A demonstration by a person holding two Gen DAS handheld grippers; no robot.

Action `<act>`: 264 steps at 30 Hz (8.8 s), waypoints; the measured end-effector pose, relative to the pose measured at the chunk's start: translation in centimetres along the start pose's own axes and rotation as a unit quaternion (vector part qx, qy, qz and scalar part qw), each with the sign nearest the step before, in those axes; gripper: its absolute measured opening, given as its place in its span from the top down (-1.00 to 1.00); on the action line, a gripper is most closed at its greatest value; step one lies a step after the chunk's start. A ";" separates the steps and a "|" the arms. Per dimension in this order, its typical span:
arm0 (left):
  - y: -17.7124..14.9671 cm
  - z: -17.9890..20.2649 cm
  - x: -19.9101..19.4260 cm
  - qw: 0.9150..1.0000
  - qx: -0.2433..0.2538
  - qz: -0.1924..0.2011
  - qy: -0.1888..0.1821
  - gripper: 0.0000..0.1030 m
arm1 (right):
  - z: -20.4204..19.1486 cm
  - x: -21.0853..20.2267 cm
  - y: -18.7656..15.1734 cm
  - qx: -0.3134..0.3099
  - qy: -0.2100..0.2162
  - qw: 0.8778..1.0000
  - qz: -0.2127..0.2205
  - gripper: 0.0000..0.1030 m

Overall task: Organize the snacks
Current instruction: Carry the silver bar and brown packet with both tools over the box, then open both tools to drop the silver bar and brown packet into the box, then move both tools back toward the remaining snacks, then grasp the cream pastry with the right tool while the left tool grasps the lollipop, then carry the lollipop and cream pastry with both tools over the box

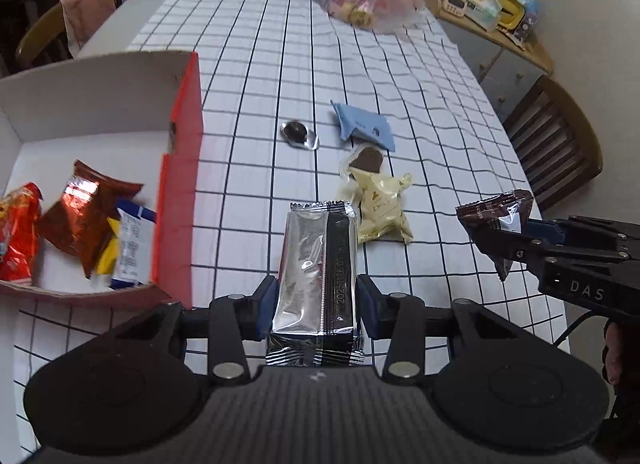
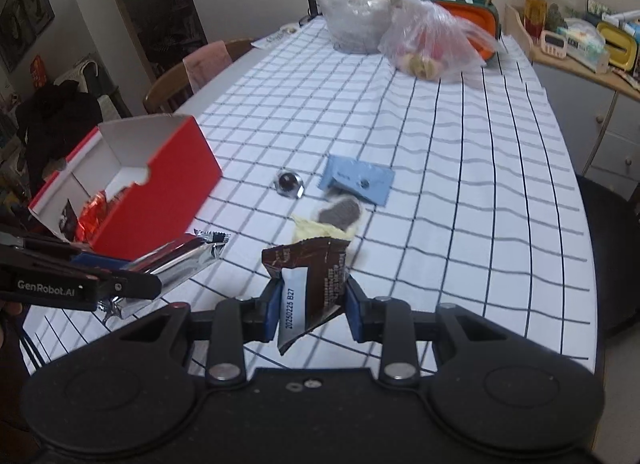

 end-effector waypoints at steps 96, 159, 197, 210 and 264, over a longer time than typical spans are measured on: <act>6.3 -23.2 -8.0 0.994 0.011 0.081 0.067 -0.26 | -24.2 6.2 12.0 -0.081 0.007 0.997 0.014 -0.38; 3.5 -0.5 2.3 0.996 -0.011 0.073 0.050 -0.59 | 1.4 13.5 3.3 0.008 0.019 0.996 -0.085 -0.75; 12.6 6.2 15.4 0.997 0.042 -0.063 0.014 -0.57 | 11.4 7.7 0.5 0.101 0.008 0.993 -0.060 0.40; 12.8 7.3 16.8 0.993 0.082 -0.059 0.063 0.14 | 12.3 7.5 0.0 0.111 0.007 0.992 -0.058 0.40; 5.9 -7.4 -6.2 0.997 -0.032 0.056 0.032 0.24 | -10.2 -0.5 6.4 -0.021 0.033 0.999 0.011 0.41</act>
Point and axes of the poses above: each gripper's, at about its wrist camera, not at the fingertips, and x roughly the way its jaws point, z to its right, y to its top, the point moved 10 cm from there along x, roughly the way its jaws point, and after that the axes turned 11 degrees about -z, right-handed, at the moved point
